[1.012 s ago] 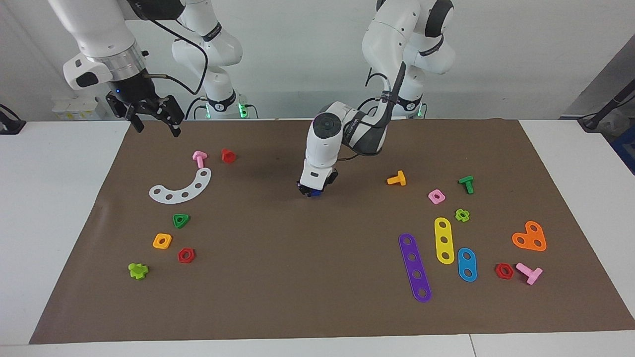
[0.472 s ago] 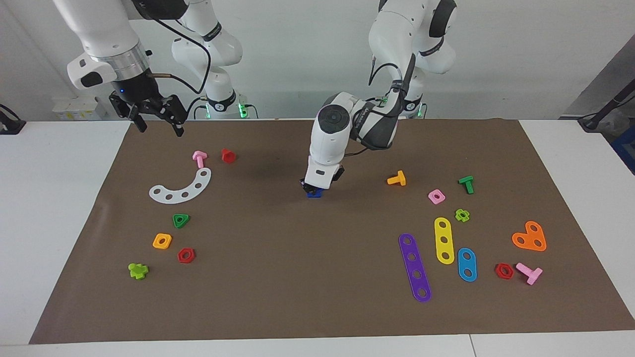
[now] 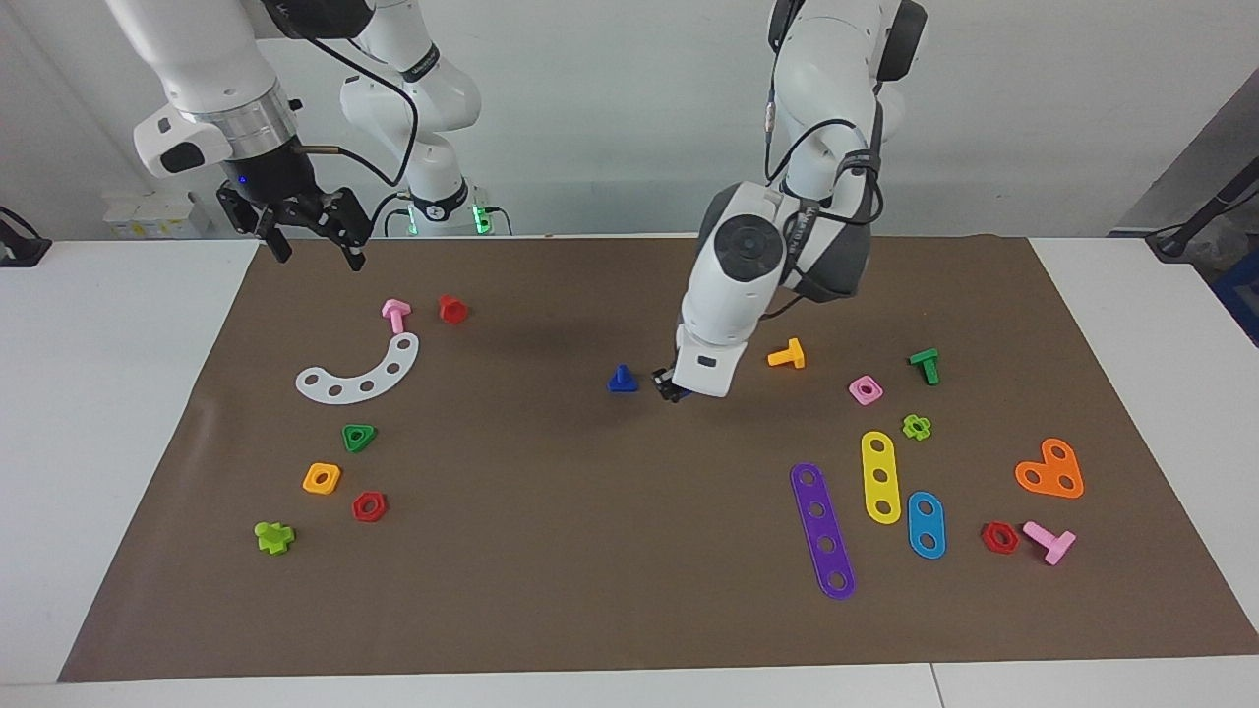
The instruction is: Unscrew and place screws in storage area
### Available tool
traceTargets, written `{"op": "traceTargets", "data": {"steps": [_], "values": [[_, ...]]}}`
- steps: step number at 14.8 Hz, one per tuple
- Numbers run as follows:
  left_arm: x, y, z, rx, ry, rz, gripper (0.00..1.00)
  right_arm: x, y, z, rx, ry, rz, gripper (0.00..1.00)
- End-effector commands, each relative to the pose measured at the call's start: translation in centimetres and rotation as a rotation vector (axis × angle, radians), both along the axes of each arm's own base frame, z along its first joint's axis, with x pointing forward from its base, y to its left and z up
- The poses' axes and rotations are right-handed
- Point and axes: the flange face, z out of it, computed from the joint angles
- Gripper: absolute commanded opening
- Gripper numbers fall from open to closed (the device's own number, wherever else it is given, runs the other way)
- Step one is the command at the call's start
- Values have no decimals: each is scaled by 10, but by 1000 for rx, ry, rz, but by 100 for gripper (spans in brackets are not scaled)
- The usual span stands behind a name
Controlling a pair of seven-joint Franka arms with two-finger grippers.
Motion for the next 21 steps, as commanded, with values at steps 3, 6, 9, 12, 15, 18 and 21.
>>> {"op": "traceTargets", "data": {"steps": [3,6,9,12,15,18,21], "values": [[0,89,-31,-83,12,-338,12,-1,44,-26,12,-27,78,99],[-20,114,-70,-97,-47,-449,16,-4,92,-58,22,-71,82,99],[-46,128,-106,-89,-115,-507,29,-4,165,-97,24,-64,113,99],[-46,133,-108,-74,-108,-533,100,-3,221,-134,29,-56,116,99],[-22,150,-78,-48,-95,-526,100,-8,276,-174,-8,-76,98,99],[-6,196,-27,-27,-59,-471,100,-8,312,-218,10,-91,108,98],[-12,246,16,-8,-60,-404,100,-18,333,-263,34,-120,103,90]]}}
